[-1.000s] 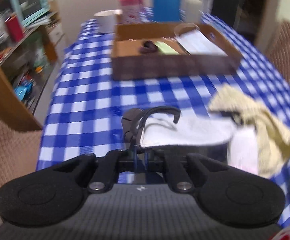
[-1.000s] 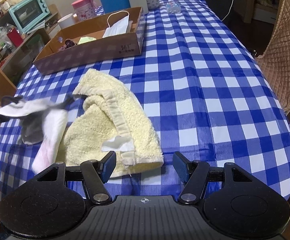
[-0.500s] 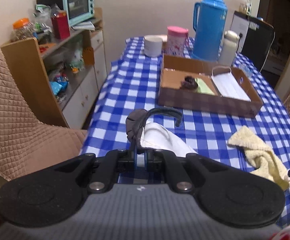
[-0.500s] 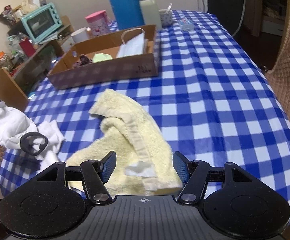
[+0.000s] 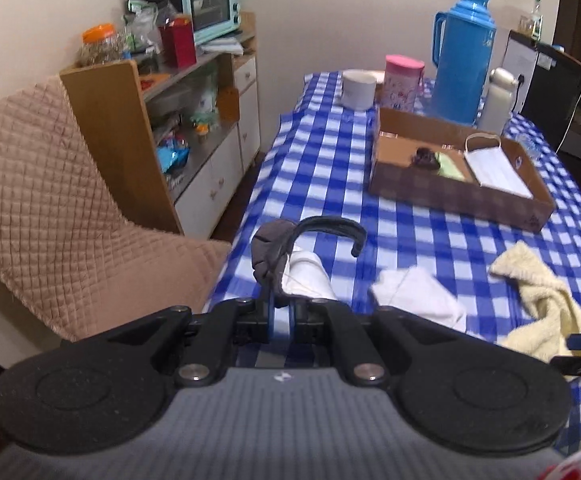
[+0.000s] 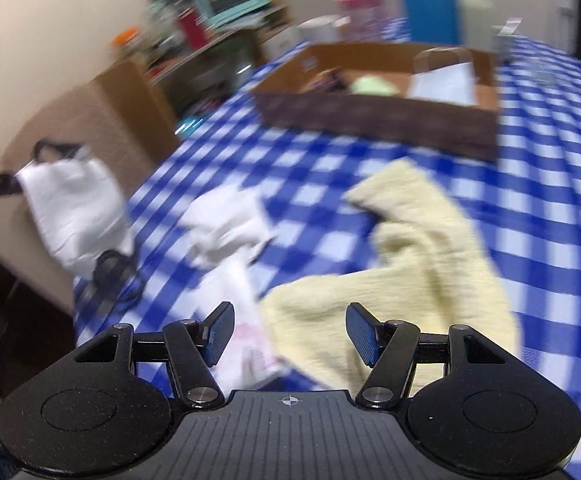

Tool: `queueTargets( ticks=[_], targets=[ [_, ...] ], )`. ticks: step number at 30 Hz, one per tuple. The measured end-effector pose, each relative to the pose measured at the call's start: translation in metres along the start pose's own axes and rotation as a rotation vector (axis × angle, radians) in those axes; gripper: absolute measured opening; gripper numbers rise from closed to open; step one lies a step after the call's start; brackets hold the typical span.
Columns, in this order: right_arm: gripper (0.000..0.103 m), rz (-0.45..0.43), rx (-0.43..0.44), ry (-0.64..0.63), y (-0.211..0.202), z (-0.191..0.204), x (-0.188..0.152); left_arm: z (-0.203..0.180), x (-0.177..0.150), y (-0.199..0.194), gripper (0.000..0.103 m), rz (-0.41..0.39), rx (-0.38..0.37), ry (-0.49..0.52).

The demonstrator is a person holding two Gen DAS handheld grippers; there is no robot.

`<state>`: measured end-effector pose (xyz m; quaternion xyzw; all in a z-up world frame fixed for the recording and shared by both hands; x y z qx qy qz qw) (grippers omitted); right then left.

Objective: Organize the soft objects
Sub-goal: 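Grasp the white-pink folded towel with the right tool while the left tool holds the grey mask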

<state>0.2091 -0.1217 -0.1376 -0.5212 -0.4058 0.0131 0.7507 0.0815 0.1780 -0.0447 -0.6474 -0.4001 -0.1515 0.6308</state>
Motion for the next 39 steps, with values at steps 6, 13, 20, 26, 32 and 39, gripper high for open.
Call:
queueTargets(
  ticks=[6, 13, 20, 26, 32, 39],
  targets=[
    [0.055, 0.072, 0.066, -0.082, 0.033, 0.028, -0.009, -0.013, -0.035, 0.032, 0.007, 0.094, -0.02, -0.004],
    [0.024, 0.112, 0.071, -0.064, 0.053, 0.026, -0.016, -0.039, -0.07, 0.063, 0.009, 0.203, -0.115, -0.005],
    [0.02, 0.092, 0.073, -0.043, 0.037, 0.016, -0.019, -0.053, -0.091, 0.075, 0.026, 0.268, -0.185, -0.008],
    [0.02, 0.081, 0.068, 0.001, 0.022, 0.004, -0.021, -0.058, -0.091, 0.058, 0.044, 0.278, -0.218, -0.023],
    [0.02, 0.066, 0.064, 0.029, 0.013, -0.006, -0.019, -0.044, -0.074, 0.031, 0.063, 0.205, -0.161, -0.074],
    [0.02, 0.052, 0.054, 0.036, 0.008, -0.01, -0.017, -0.025, -0.079, 0.052, 0.064, 0.224, -0.123, -0.149]
  ],
)
Point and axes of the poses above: each gripper's, at about its wrist camera, not at the fingertips, and y roughly the way its jaws point, z to its left, x to its top, the point moved 2 cm from there along y, roughly the way its jaws point, and after that the axes turned 14 degrees about -x, right-handed, at the moved point
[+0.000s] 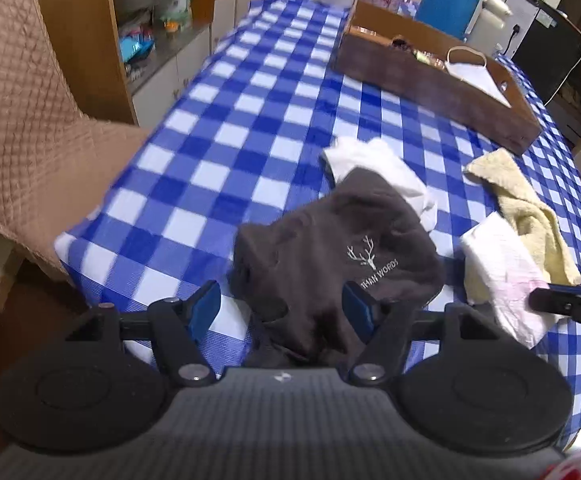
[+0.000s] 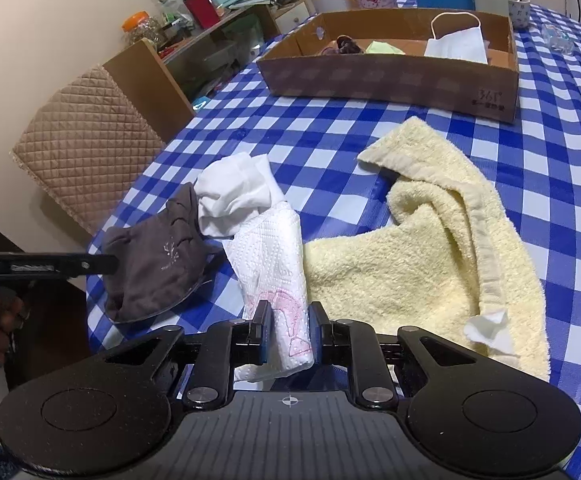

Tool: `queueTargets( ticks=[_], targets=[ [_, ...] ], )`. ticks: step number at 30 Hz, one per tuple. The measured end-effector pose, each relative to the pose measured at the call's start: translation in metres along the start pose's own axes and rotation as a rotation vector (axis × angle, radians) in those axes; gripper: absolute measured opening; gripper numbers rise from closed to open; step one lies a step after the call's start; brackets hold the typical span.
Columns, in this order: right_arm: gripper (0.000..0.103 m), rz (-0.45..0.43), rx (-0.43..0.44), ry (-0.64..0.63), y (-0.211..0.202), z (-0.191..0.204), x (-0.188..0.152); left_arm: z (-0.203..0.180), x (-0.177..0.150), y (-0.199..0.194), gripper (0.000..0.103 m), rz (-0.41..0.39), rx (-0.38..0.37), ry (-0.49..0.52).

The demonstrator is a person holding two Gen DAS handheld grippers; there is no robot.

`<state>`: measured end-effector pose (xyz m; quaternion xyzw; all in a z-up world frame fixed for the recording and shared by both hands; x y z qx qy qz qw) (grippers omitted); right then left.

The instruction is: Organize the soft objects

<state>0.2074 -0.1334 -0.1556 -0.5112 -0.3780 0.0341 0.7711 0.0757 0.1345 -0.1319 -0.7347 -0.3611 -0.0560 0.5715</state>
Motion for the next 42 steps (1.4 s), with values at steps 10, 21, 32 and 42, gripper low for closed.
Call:
queueTargets(
  ticks=[10, 21, 32, 42],
  targets=[
    [0.02, 0.006, -0.028, 0.024, -0.001, -0.005, -0.003, -0.014, -0.003, 0.037, 0.058, 0.065, 0.049, 0.053],
    [0.02, -0.002, -0.042, 0.043, -0.003, -0.004, -0.003, -0.024, -0.007, 0.04, 0.019, 0.103, 0.041, 0.125],
    [0.02, -0.021, -0.039, 0.047, -0.007, -0.005, -0.002, -0.032, -0.004, 0.023, 0.015, 0.076, 0.026, 0.152],
    [0.02, -0.054, -0.028, 0.06, -0.018, -0.009, 0.003, -0.043, 0.006, -0.008, 0.014, 0.012, -0.001, 0.167]
  ],
)
Point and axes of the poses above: each gripper's, at about its wrist camera, not at the fingertips, and y roughly the way its jaws point, z to its left, x to its top, the point moved 2 cm from there along y, roughly the way its jaws point, and after that the axes turned 14 degrees about -x, right-handed, at the moved point
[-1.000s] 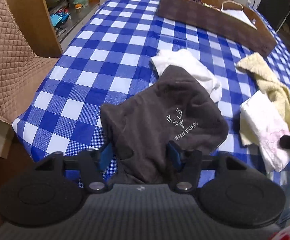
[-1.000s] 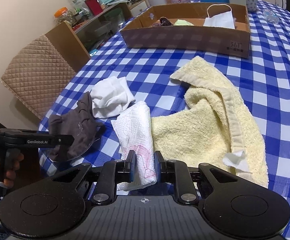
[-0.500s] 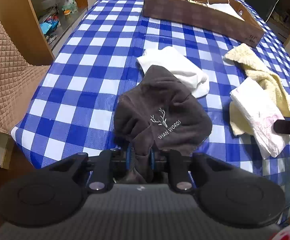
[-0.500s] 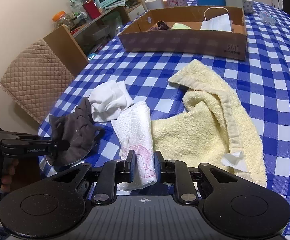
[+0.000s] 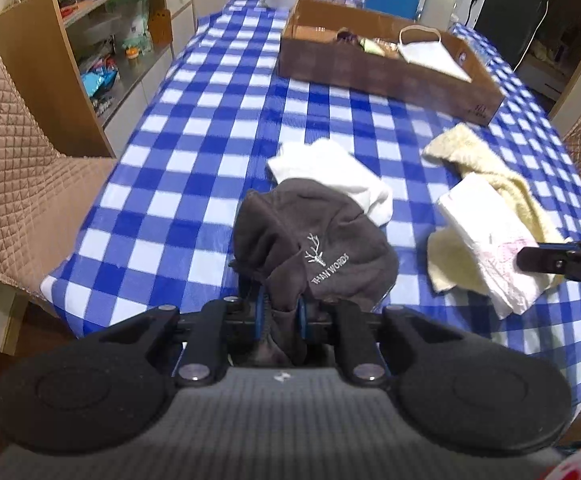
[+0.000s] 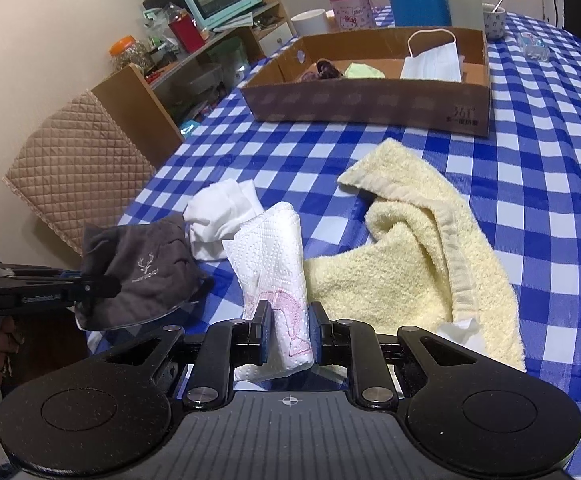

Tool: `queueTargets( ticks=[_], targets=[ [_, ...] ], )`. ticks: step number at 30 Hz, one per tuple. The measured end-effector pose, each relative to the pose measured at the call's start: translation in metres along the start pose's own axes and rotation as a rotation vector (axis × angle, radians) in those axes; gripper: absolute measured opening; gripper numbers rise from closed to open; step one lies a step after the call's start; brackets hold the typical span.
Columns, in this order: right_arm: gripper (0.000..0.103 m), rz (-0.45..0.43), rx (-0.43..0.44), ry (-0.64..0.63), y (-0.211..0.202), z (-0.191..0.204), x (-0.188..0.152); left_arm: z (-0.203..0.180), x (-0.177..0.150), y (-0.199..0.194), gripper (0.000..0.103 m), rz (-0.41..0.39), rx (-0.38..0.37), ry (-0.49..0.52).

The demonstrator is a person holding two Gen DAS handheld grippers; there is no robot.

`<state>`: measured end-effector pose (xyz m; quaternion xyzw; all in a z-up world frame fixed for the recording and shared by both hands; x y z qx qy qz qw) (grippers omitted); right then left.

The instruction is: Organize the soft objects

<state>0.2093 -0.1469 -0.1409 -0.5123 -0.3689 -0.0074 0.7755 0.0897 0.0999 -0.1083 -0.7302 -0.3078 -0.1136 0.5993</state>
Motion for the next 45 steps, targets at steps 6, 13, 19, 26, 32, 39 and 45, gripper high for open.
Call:
queueTargets(
  ticks=[6, 13, 19, 26, 32, 39, 45],
  targets=[
    [0.02, -0.031, 0.012, 0.011, -0.008, -0.002, 0.01, -0.005, 0.011, -0.023, 0.014, -0.053, -0.007, 0.011],
    [0.02, -0.063, 0.024, 0.017, -0.014, -0.002, 0.021, -0.009, 0.029, -0.044, 0.014, -0.122, -0.022, 0.013],
    [0.02, -0.077, 0.02, 0.026, -0.016, -0.005, 0.029, -0.012, 0.047, -0.051, 0.014, -0.157, -0.037, 0.032],
    [0.02, -0.109, -0.007, 0.056, -0.018, -0.015, 0.046, -0.016, 0.075, -0.049, 0.014, -0.189, -0.068, 0.069],
    [0.02, -0.136, -0.035, 0.082, -0.018, -0.022, 0.064, -0.021, 0.103, -0.041, 0.014, -0.212, -0.104, 0.107],
    [0.02, -0.172, -0.061, 0.107, -0.015, -0.028, 0.089, -0.03, 0.141, -0.029, 0.014, -0.247, -0.15, 0.166],
    [0.02, -0.209, -0.083, 0.129, -0.007, -0.033, 0.119, -0.038, 0.183, -0.011, 0.014, -0.278, -0.184, 0.219]
  ],
)
Point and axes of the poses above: each gripper's, at about its wrist camera, not at the fingertips, and y roughly the way its jaws point, z to its left, x to its top, the point moved 2 cm from there along y, roughly the way its jaws point, and after that the axes turned 14 degrees about -x, right-handed, at the moved point
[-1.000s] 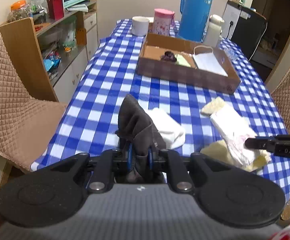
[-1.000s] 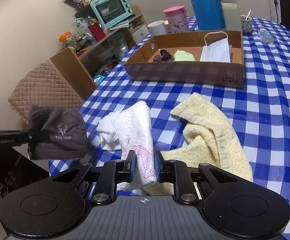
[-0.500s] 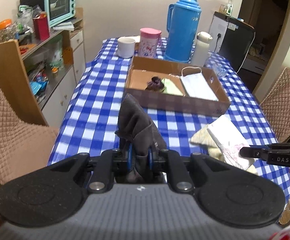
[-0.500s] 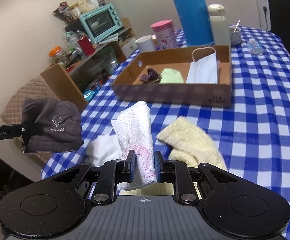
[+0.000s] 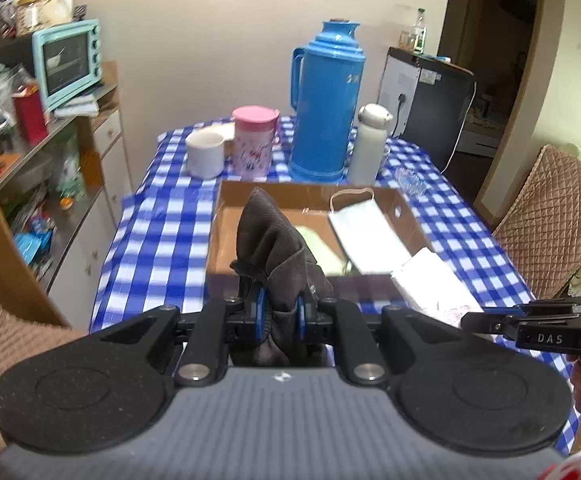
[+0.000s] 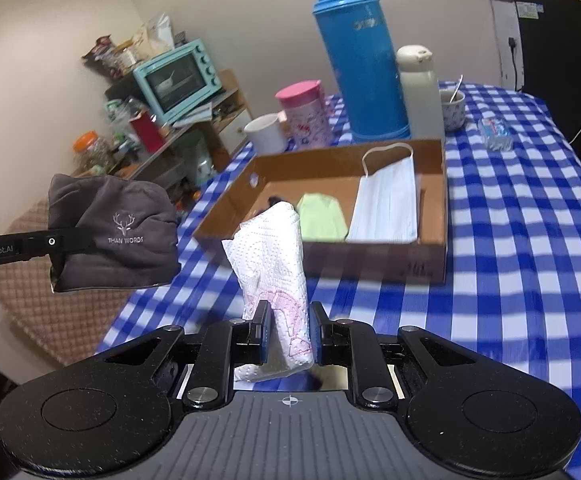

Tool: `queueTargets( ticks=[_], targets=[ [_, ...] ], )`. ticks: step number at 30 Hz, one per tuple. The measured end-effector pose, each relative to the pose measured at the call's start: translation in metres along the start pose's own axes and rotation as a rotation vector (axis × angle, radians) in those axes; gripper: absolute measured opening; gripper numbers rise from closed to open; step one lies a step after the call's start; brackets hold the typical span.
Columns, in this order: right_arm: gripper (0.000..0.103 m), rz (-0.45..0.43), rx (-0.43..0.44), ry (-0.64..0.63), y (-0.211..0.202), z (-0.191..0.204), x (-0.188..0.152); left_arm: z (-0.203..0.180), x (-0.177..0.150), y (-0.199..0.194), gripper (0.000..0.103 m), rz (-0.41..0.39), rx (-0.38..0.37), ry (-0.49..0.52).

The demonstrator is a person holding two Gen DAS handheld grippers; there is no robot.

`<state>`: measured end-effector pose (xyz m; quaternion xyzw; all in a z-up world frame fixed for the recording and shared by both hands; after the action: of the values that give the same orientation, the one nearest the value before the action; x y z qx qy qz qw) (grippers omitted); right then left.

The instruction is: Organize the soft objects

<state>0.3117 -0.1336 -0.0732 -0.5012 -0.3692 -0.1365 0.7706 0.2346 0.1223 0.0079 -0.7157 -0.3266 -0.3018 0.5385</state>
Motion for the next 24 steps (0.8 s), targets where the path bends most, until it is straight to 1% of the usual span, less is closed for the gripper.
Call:
queueTargets(
  ticks=[10, 18, 24],
  targets=[
    [0.02, -0.039, -0.025, 0.062, 0.039, -0.008, 0.055, 0.014, 0.054, 0.058, 0.014, -0.025, -0.051, 0.039],
    [0.02, -0.019, -0.036, 0.1, 0.079, -0.011, 0.085, 0.028, 0.079, 0.11, 0.014, 0.02, -0.076, 0.065],
    [0.02, 0.002, -0.063, 0.141, 0.111, -0.015, 0.099, 0.047, 0.092, 0.151, 0.014, 0.05, -0.105, 0.033]
  ],
)
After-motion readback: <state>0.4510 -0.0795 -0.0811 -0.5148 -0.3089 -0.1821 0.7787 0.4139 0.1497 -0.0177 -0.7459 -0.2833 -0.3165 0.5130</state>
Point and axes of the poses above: each gripper's, at about its wrist camera, not at the fingertips, and y roughly the way its jaws point, z to its left, x to its top, the point moved 2 cm from there along y, roughly the way its jaws point, and after that the axes turned 14 degrees about -x, right-handed, at the moved point
